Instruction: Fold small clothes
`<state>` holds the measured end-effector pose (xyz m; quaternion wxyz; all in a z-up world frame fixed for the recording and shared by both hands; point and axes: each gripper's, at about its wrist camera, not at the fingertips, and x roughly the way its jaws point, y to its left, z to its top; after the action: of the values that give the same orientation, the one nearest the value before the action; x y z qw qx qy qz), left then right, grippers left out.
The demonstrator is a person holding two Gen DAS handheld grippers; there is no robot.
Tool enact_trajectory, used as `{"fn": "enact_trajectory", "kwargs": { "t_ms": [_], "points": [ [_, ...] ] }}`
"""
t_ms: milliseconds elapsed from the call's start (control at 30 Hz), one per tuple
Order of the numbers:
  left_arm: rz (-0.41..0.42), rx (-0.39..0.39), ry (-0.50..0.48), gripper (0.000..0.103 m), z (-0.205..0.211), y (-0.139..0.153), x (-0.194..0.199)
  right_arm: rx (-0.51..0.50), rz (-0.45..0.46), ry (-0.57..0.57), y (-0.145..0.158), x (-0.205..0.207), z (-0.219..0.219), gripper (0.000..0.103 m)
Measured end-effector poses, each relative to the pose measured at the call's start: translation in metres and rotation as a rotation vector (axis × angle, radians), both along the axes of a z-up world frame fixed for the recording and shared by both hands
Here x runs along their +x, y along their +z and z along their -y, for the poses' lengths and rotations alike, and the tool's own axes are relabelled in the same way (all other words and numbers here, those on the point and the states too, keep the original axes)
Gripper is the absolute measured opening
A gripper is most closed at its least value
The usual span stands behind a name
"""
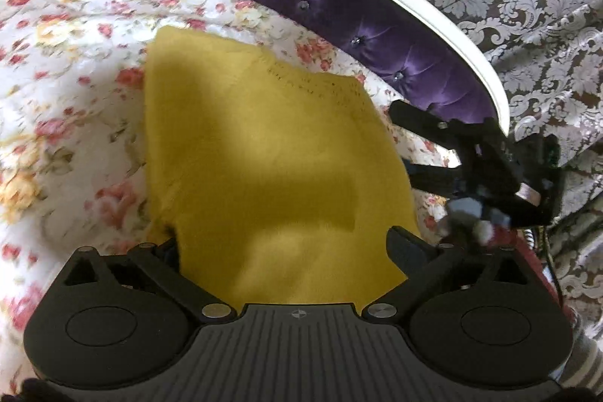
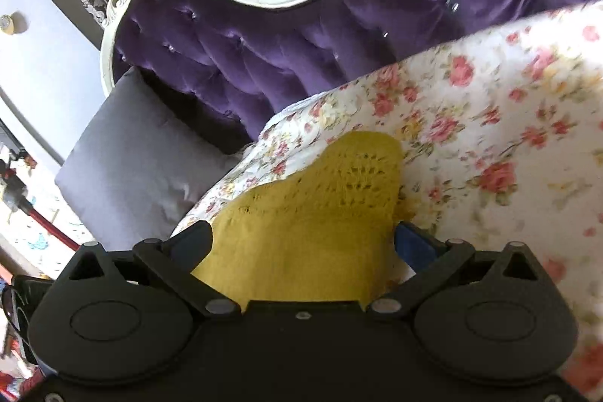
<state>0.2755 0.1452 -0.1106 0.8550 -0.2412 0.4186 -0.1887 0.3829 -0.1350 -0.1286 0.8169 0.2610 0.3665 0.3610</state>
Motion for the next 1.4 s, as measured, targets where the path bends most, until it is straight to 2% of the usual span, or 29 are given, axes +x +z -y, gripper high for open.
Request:
{"fn": "enact_trajectory", "kwargs": {
  "t_ms": [200,267,333,400,433,467,500,533,567,600,733,833,1067,1233,1367,1400],
  "points": [
    [0.005,0.045,-0.012,0.102,0.01,0.003,0.003,0.038,0.059,0.049,-0.006,0.003,-0.019,0.103],
    [0.02,0.022,-0.015,0.101,0.01,0.004,-0.001,0.053,0.059,0.057,-0.006,0.003,-0.02,0.103],
    [0.024,-0.022,-0.026,0.099,0.011,0.004,-0.006,0.047,0.053,0.056,-0.004,0.002,-0.018,0.096],
    [0.014,-0.016,-0.009,0.08,0.016,0.003,-0.012,0.01,0.037,0.035,-0.003,0.001,-0.016,0.054],
    [0.014,0.0,0.0,0.076,0.018,0.003,-0.014,-0.024,0.038,0.02,-0.002,0.0,-0.016,0.046],
    [0.017,0.015,0.005,0.065,0.019,0.003,-0.016,-0.049,0.041,0.021,-0.001,-0.002,-0.015,0.044],
    [0.01,0.016,0.012,0.048,0.019,0.003,-0.017,-0.055,0.042,0.021,0.0,-0.004,-0.013,0.042],
    [-0.005,0.007,0.02,0.038,0.017,0.002,-0.017,-0.056,0.042,0.015,0.001,-0.006,-0.011,0.042],
    [-0.018,-0.004,0.03,0.015,0.015,0.002,-0.017,-0.066,0.039,0.005,0.003,-0.009,-0.01,0.041],
    [-0.03,-0.011,0.026,0.013,0.014,0.002,-0.017,-0.075,0.034,-0.004,0.005,-0.011,-0.009,0.041],
    [-0.028,0.001,-0.033,0.012,0.021,0.011,-0.028,-0.099,0.008,-0.018,0.014,-0.025,-0.004,0.041],
    [-0.052,-0.043,-0.063,0.012,0.025,0.017,-0.045,-0.117,-0.024,-0.032,0.019,-0.047,0.004,0.041],
    [-0.099,-0.077,-0.163,0.012,0.044,0.027,-0.12,-0.178,-0.088,-0.037,0.027,-0.128,0.033,0.041],
    [-0.134,-0.109,-0.196,0.012,0.056,0.021,-0.169,-0.186,-0.12,-0.015,0.034,-0.189,0.047,0.041],
    [-0.067,-0.006,-0.196,0.013,0.059,0.025,-0.184,-0.206,-0.112,-0.044,0.035,-0.214,0.057,0.041],
    [-0.056,0.03,-0.201,0.013,0.06,0.026,-0.183,-0.219,-0.103,-0.063,0.036,-0.216,0.057,0.045]
  ]
}}
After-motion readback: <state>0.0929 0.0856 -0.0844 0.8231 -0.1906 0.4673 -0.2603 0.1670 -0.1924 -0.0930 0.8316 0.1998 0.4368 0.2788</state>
